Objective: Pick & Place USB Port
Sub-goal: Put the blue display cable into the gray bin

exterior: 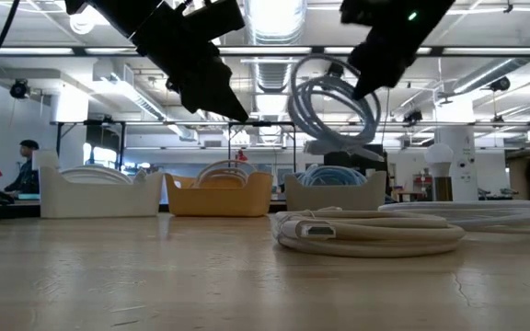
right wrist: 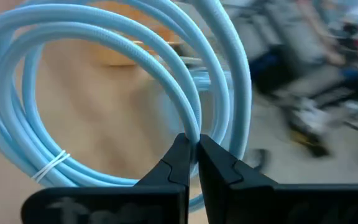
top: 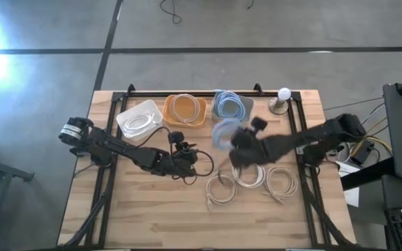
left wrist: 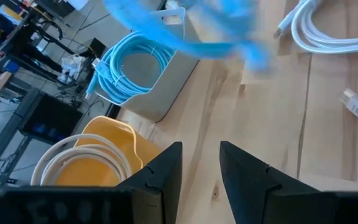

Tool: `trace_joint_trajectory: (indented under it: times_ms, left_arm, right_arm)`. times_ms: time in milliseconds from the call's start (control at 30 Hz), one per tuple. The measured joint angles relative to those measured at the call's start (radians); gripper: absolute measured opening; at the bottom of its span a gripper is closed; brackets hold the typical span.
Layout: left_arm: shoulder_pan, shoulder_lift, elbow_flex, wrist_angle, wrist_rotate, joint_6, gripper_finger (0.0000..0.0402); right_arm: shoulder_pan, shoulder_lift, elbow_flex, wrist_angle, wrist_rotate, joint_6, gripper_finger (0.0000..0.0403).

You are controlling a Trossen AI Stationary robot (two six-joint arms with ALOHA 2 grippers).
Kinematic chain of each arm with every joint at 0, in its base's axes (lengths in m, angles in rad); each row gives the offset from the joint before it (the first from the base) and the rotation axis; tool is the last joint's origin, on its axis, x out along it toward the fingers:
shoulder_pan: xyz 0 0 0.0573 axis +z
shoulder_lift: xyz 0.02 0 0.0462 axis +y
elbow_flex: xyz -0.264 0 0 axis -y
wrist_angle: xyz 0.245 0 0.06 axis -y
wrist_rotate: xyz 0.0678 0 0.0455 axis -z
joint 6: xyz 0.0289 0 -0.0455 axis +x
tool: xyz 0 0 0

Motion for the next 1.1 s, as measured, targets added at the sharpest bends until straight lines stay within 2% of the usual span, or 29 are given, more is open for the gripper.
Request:
trace_joint_trajectory:
  times_ms: [167, 333, 500, 667, 967, 1100]
  left_arm:
    - [0.001, 0.000, 0.000, 0.000, -0.012, -0.001, 0.0122]
    - [0.001, 0.000, 0.000, 0.000, -0.013, -0.001, 0.0122]
    - [0.004, 0.000, 0.000, 0.000, -0.012, 0.000, 0.0122]
    - [0.006, 0.000, 0.000, -0.001, -0.012, 0.001, 0.0122]
    - [0.006, 0.000, 0.000, -0.003, -0.012, 0.000, 0.0122]
    - [0.006, 0.000, 0.000, -0.004, -0.012, 0.000, 0.0122]
  right_arm:
    - [-0.200, -0.002, 0.000, 0.010, 0.102, -0.089, 0.0013]
    - [-0.380, 0.006, 0.000, 0.083, 0.104, -0.080, 0.0013]
    - [-0.497, 0.065, 0.000, 0.208, 0.101, -0.142, 0.0013]
    - [-0.546, 0.144, -0.001, 0.251, 0.037, -0.178, 0.0013]
    - [-0.549, 0.239, -0.001, 0.251, 0.008, -0.161, 0.0013]
    - [-0.551, 0.259, -0.001, 0.250, -0.057, -0.149, 0.0013]
